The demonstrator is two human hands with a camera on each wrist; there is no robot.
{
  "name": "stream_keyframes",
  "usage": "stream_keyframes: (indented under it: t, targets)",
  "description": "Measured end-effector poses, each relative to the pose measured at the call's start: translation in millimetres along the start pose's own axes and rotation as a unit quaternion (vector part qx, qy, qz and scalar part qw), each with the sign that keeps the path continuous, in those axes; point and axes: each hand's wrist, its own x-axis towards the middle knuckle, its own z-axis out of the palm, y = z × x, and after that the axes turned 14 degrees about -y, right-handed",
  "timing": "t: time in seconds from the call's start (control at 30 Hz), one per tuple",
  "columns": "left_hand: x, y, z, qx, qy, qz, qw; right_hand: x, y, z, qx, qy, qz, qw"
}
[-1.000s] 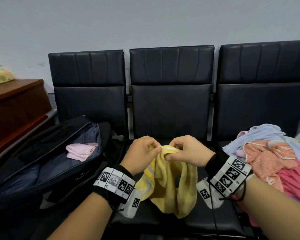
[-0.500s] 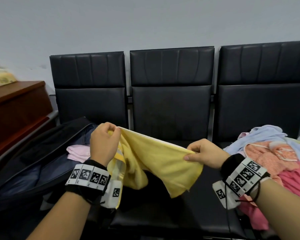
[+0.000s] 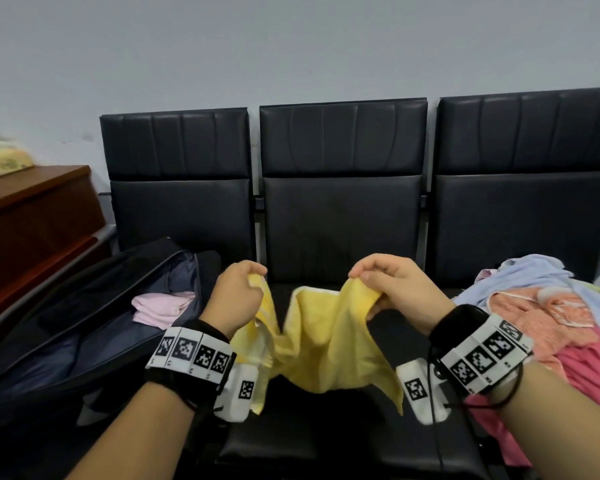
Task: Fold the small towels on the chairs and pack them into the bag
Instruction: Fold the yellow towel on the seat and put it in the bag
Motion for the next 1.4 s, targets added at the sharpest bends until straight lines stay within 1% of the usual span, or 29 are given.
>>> stream_keyframes:
  t: [0.07,0.1,0.17,0.2,0.27,0.37,0.4,0.43,0.5,0.57,0.63,0.73,0.8,0.87,0.97,1.03,1.13,1.2,1.3,1.4]
  targets:
    - [-1.7,5.3,6.3,-0.003,-0.034,0.005,0.999,1.4,-2.0,5.5,0.024,-0.070,0.027,0.997]
    - [-2.7,8.0,9.1,-0.014,-0.037,0.011,0.999,1.5,-1.0,8.3,0.011,-0.100,0.035,0.994]
    - [-6.0,14.2,12.9,-0.054,-0.034,0.022,0.998,1.0,1.8,15.5,-0.068,-0.122,0.029,0.990]
    - [-7.8,17.6,14.5,-0.073,-0.034,0.026,0.996,1.4,4.2,19.7,-0.105,-0.120,0.021,0.987]
    - [-12.4,25.0,17.8,-0.092,-0.044,0.036,0.994,3.6,7.9,28.0,-0.141,-0.098,0.002,0.985]
    - [-19.4,34.0,20.9,-0.091,-0.089,0.074,0.989,10.6,12.2,35.4,-0.231,-0.025,-0.033,0.972]
    - [-21.2,35.9,21.3,-0.089,-0.106,0.093,0.986,12.6,12.0,37.5,-0.258,-0.012,-0.039,0.965]
    - [-23.1,37.7,21.5,-0.090,-0.121,0.112,0.982,14.2,11.5,40.0,-0.273,-0.015,-0.039,0.961]
    - [-24.9,39.6,20.7,-0.095,-0.137,0.142,0.976,16.4,11.7,44.7,-0.278,-0.040,-0.035,0.959]
    - [-24.0,37.8,19.9,-0.095,-0.126,0.154,0.975,16.7,12.7,46.3,-0.265,-0.031,-0.033,0.963]
    - [-23.1,32.7,19.3,-0.103,-0.108,0.148,0.978,17.1,14.0,45.2,-0.260,0.001,-0.027,0.965]
    - [-23.0,24.4,22.3,-0.125,-0.097,0.132,0.979,18.3,16.8,43.7,-0.266,0.027,-0.028,0.963]
    - [-22.8,20.9,25.1,-0.137,-0.063,0.123,0.981,19.7,17.5,44.1,-0.269,0.042,-0.041,0.961]
    - [-21.9,20.6,27.2,-0.144,-0.040,0.124,0.981,20.6,16.1,46.1,-0.280,0.041,-0.044,0.958]
    - [-22.1,24.3,29.2,-0.151,-0.028,0.127,0.980,21.3,14.7,52.7,-0.289,0.021,-0.036,0.956]
    - [-23.5,27.5,28.8,-0.158,-0.045,0.131,0.978,21.6,15.3,55.9,-0.300,0.023,-0.036,0.953]
    - [-27.3,30.9,25.6,-0.135,-0.098,0.151,0.974,22.8,14.9,57.5,-0.311,0.037,-0.034,0.949]
    - [-29.2,32.1,22.0,-0.120,-0.120,0.158,0.973,24.1,14.9,58.2,-0.316,0.048,-0.029,0.947]
    - [-31.5,33.6,18.4,-0.109,-0.139,0.160,0.971,25.6,16.2,61.1,-0.317,0.064,-0.017,0.946]
    - [-34.1,32.7,16.2,-0.096,-0.141,0.161,0.972,26.7,16.2,62.7,-0.320,0.063,-0.008,0.945]
